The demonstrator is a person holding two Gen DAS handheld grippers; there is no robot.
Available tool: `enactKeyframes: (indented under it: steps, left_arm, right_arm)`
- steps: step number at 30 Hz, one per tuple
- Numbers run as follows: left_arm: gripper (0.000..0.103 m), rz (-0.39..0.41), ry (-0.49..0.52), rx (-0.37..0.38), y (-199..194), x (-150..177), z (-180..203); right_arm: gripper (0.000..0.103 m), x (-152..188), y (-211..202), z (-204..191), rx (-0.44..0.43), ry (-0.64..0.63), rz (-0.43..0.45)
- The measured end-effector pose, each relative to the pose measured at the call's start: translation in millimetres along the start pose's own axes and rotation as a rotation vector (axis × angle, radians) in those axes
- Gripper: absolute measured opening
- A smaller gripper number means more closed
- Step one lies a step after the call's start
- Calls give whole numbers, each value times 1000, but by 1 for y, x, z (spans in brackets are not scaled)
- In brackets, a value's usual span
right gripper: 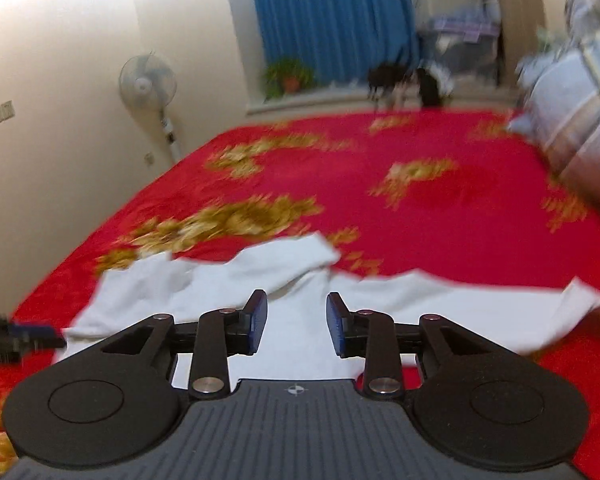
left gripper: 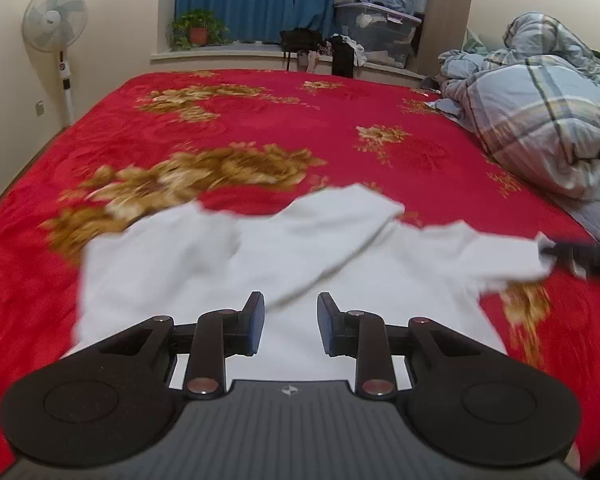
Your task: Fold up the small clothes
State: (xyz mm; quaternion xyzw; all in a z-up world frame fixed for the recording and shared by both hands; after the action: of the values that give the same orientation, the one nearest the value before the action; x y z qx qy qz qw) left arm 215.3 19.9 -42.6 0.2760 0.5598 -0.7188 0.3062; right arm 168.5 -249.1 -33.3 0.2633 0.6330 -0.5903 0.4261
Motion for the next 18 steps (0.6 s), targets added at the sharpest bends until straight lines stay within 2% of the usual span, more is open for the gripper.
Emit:
enactKeyframes:
  steps: [1, 4, 8, 10, 11, 12, 13, 15, 18]
  left_arm:
    - [32, 6, 2, 6, 19, -7, 13]
    - [34, 5, 25, 10, 76, -23, 51]
    - [50, -49, 75, -3, 151, -25, 87]
    - [51, -93, 84, -33, 184, -21, 94]
    - [49, -117, 91, -48, 197, -18, 94]
    - [40, -132, 102, -70, 206, -15, 90]
    - [3, -141, 123, -108, 213, -16, 83]
    - [3, -133, 106, -127, 203, -25, 61]
    - [3, -31, 64, -154, 153, -51, 4]
  right_arm:
    - [34, 3, 9, 2, 26, -23, -41]
    - [34, 3, 23, 8, 31, -34, -61]
    - [34, 1, 37, 23, 9, 19, -94]
    - [34, 4, 41, 25, -23, 53, -114]
    - [34, 3, 42, 28, -31, 64, -118]
    - [34, 4, 41, 27, -33, 66, -118]
    - [34, 5, 43, 27, -32, 62, -119]
    - [34, 6, 46, 27, -30, 53, -132]
    - [34, 10, 46, 29, -33, 61, -151]
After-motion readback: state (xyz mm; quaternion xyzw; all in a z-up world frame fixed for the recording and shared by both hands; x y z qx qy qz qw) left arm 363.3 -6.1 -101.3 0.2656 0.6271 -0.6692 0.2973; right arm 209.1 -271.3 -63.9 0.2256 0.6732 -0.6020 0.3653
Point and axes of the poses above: each gripper's, at about its wrist camera, not at the fingertips, and y roughly the way its jaws point, z to its right, x to its underside, the point moved 7 cm from there along y, roughly the way its jaws point, and after that the axes turned 12 degrees about -y, right-handed, at the moved point
